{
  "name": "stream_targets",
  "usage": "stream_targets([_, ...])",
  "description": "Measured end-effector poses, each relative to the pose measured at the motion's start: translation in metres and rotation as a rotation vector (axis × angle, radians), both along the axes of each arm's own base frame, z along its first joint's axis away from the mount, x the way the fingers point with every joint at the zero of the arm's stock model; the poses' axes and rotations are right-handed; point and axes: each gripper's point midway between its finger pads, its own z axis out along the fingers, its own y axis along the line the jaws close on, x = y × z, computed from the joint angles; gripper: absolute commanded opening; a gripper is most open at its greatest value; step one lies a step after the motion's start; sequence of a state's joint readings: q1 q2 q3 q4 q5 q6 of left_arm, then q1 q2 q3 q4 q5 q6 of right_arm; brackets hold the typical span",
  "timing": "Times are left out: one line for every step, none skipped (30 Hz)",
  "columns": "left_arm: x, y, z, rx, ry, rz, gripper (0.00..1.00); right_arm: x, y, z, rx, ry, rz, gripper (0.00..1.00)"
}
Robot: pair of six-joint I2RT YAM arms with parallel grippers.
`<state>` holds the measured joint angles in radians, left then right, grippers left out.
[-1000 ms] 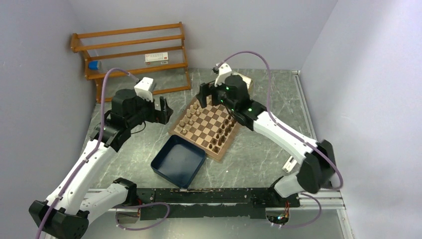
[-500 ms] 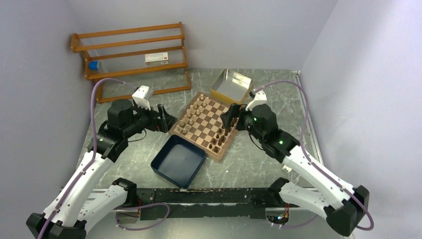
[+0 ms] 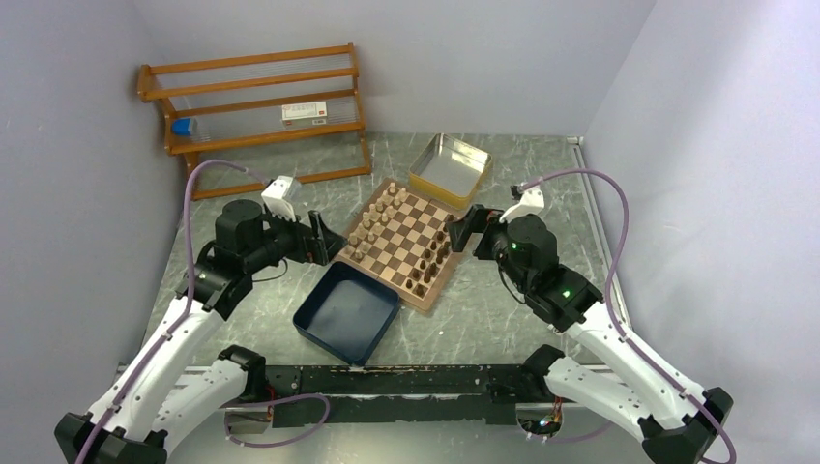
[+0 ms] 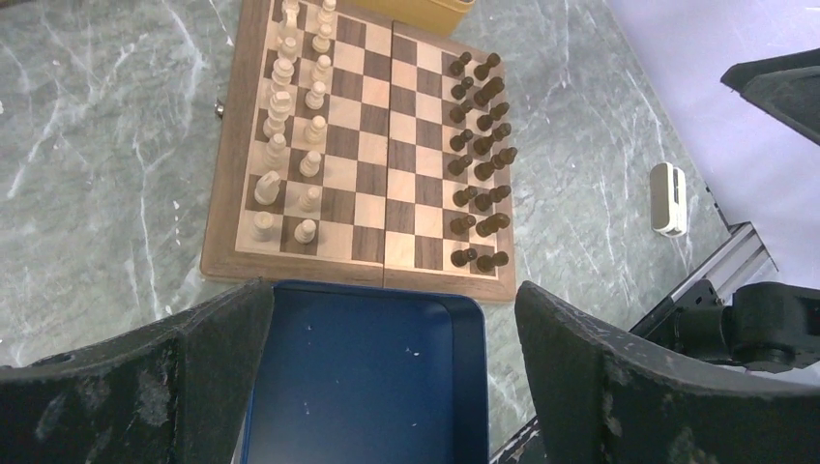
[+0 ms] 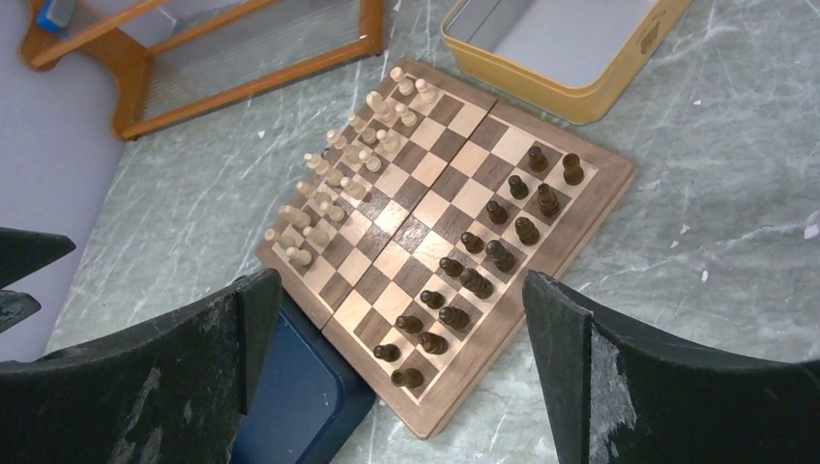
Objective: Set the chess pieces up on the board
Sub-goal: Reset both arms
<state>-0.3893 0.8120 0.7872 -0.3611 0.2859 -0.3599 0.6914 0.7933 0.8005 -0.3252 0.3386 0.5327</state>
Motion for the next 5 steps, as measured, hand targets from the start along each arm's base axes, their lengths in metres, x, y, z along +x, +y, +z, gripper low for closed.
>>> stream_targets([-0.0003, 0.0001, 0.0015, -0.002, -0.005, 0.000, 1.00, -0.0002, 0.0001, 0.0004, 0.003, 0.000, 0.000, 1.00])
stream_targets([-0.0006, 0.0002, 0.0030, -0.005, -0.011, 0.000, 1.00, -0.0005, 0.0001, 0.0007, 0.006, 0.000, 0.000, 1.00])
stream_targets([-0.0007, 0.0003, 0.0043, -0.006, -0.016, 0.000, 1.00, -0.0009, 0.0000, 0.0015, 0.010, -0.002, 0.000, 1.00])
stream_targets([-0.0009, 0.0003, 0.0053, -0.008, -0.018, 0.000, 1.00, -0.0014, -0.0004, 0.0029, 0.013, -0.005, 0.000, 1.00])
stream_targets([-0.0010, 0.0004, 0.0058, -0.008, -0.020, 0.000, 1.00, -0.0018, -0.0006, 0.0046, 0.018, -0.010, 0.000, 1.00])
